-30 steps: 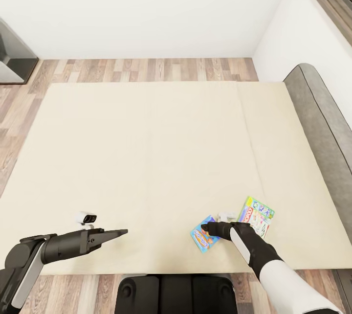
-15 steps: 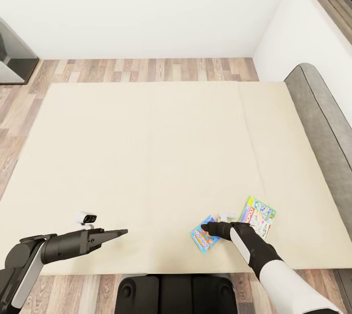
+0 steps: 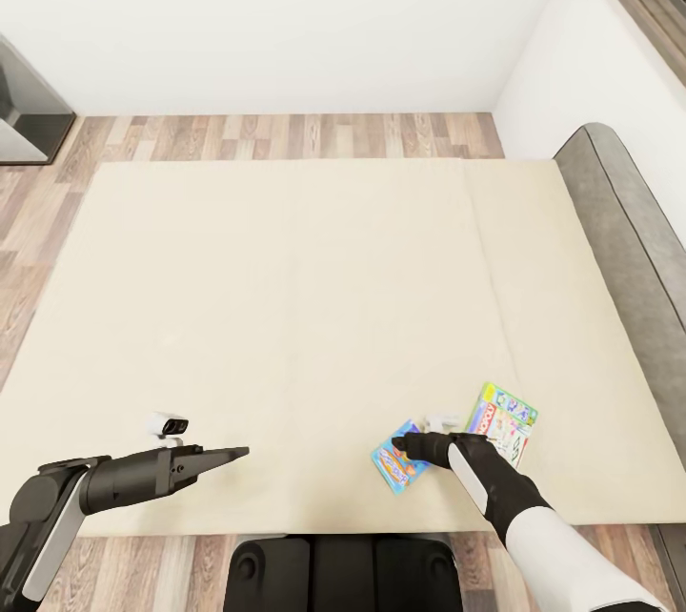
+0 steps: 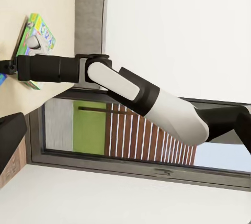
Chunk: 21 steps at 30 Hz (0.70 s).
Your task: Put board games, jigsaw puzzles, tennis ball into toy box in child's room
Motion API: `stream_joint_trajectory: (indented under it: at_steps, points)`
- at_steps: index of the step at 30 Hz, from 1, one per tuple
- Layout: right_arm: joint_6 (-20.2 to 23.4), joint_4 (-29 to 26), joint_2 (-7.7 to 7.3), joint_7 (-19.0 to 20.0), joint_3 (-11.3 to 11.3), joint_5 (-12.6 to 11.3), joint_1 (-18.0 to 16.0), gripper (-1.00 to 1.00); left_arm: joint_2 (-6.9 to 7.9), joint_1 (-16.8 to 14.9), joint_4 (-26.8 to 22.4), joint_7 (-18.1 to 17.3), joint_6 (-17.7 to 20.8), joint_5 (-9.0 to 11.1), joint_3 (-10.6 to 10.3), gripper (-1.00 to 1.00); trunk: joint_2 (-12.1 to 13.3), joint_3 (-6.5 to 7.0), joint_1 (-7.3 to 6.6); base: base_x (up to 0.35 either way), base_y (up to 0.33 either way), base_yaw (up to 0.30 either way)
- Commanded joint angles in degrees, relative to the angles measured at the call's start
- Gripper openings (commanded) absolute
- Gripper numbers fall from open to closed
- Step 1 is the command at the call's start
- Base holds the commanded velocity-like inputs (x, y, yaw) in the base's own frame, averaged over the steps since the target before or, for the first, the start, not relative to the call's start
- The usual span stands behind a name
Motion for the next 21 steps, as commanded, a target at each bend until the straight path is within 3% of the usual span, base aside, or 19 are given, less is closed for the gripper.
stream_joint_trajectory:
  at_steps: [1, 21]
  points:
    - [0.3, -0.1, -0.02, 0.1, 0.1, -0.1, 0.0, 1.00, 0.02, 0.0, 0.0, -0.1, 0.6, 0.1, 0.0, 1.00, -0.1, -0.06, 0.03, 0.000, 0.046, 0.000]
    - [0.3, -0.1, -0.01, 0.1, 0.1, -0.1, 0.0, 1.00, 0.02, 0.0, 0.0, -0.1, 0.6, 0.1, 0.0, 1.00, -0.1, -0.06, 0.03, -0.002, 0.027, 0.000]
